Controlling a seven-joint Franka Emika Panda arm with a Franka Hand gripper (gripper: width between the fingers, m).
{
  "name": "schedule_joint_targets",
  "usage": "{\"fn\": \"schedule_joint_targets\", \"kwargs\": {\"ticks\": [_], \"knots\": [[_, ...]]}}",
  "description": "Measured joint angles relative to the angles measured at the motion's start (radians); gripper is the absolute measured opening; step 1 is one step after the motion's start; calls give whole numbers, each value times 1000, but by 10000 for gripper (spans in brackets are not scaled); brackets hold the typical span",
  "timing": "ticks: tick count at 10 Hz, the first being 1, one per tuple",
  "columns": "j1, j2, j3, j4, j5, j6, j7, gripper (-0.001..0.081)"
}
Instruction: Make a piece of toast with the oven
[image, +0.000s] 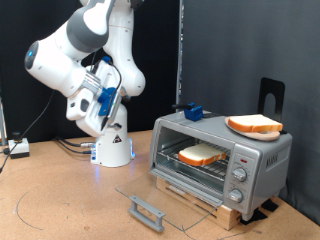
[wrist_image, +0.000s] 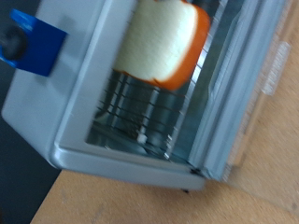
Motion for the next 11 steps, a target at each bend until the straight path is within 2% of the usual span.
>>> {"fn": "schedule_joint_targets", "kwargs": {"ticks": [4,6,7,9,11], "knots": [[-31,142,-15,83,-63,64,-5,809],[-38,208,-22,123,-80,77,-51,809],[-38,219,-22,126,-80,94,-90,809],[-38,224,-23,123,-69,84,-65,809],[-37,257,-23,96,-30,136,-41,809]]}}
